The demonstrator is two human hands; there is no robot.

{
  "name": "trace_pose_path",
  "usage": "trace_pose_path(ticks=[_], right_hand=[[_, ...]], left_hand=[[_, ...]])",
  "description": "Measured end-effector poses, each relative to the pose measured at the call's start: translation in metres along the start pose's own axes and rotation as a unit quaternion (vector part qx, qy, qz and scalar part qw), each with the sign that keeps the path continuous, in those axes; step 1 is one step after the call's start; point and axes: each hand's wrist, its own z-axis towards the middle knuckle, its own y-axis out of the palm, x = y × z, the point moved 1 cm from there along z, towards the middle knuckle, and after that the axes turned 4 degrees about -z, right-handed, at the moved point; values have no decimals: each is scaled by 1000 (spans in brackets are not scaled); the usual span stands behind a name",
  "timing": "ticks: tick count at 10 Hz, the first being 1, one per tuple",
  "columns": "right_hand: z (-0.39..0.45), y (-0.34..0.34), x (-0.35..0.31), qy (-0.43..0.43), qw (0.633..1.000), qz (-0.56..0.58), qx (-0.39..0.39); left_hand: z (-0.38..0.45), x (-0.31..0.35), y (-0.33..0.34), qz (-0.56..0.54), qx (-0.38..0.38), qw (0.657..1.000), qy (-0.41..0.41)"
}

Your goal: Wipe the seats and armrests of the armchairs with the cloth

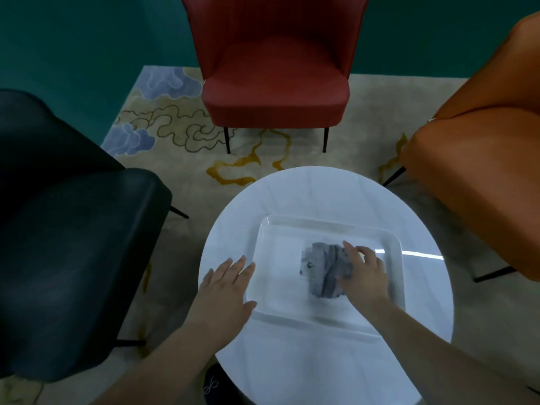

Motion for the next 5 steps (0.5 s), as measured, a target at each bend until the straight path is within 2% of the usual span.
trace_pose_path(ticks=[1, 2, 3, 5], right_hand=[[-6, 8, 1, -144, 982, -122, -6], [-9, 21, 6, -155, 969, -177, -74], [-16, 30, 11, -119, 963, -206, -125], [-23, 20, 2, -119, 963, -198, -141]], left_hand=[[3, 3, 1, 0, 0, 1000, 0], [5, 6, 0, 0, -6, 1000, -1], [5, 6, 0, 3, -18, 1000, -6], [0, 4, -3, 29, -22, 999, -8]])
